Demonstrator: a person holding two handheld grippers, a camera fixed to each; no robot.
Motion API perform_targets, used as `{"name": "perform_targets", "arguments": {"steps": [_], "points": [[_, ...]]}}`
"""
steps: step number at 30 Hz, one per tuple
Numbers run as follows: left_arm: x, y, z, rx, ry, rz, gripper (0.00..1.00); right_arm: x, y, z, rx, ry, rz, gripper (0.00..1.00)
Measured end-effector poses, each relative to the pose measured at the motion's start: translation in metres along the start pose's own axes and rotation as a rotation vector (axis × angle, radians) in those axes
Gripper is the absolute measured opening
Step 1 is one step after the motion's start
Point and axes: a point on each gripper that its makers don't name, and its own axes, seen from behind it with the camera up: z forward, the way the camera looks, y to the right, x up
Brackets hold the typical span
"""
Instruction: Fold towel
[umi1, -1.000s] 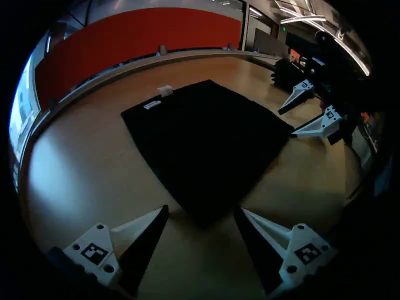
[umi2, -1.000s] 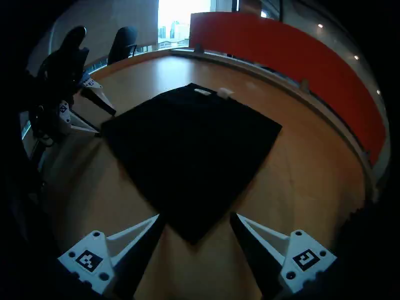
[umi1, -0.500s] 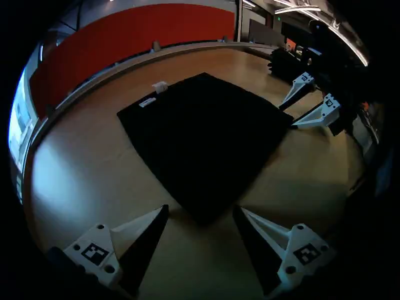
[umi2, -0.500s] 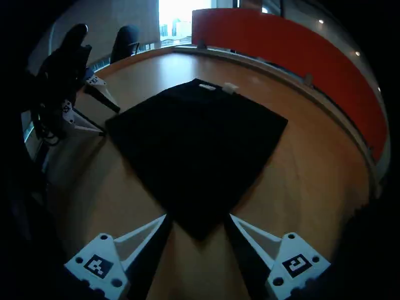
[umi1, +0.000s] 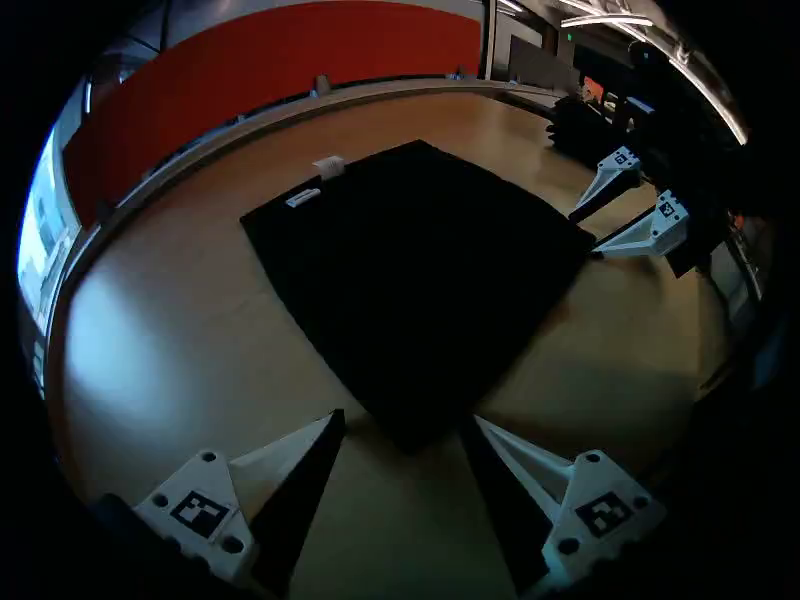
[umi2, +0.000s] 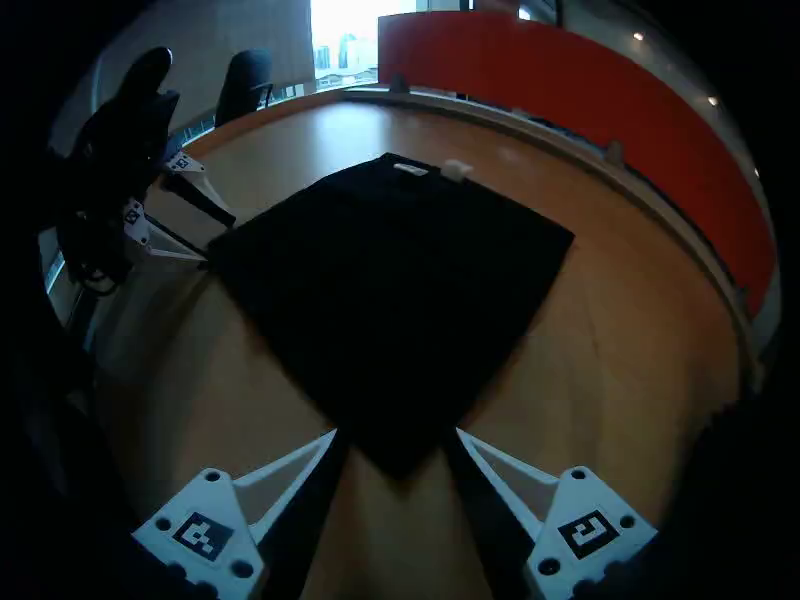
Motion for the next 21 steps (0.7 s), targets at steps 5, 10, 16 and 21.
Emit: {"name": "perform_targets", "arguments": {"steps": [5, 10, 16, 21], "points": [[-0.001, 0.000, 0.000, 0.003, 0.001, -0.001, 0.83, -0.001, 0.000, -0.001, 0.001, 0.002, -0.001, 0.70], [-0.001, 0.001, 0.000, 0.008, -0.006, -0.005, 0.77, -0.001, 0.001, -0.001, 0.003, 0.003, -0.002, 0.55], [-0.001, 0.007, 0.001, 0.006, -0.017, -0.003, 0.54, 0.000, 0.003, -0.001, -0.001, 0.002, 0.013, 0.29], [0.001, 0.011, 0.001, 0.012, -0.025, -0.010, 0.23, 0.001, 0.002, -0.001, -0.001, 0.001, 0.025, 0.21]]}}
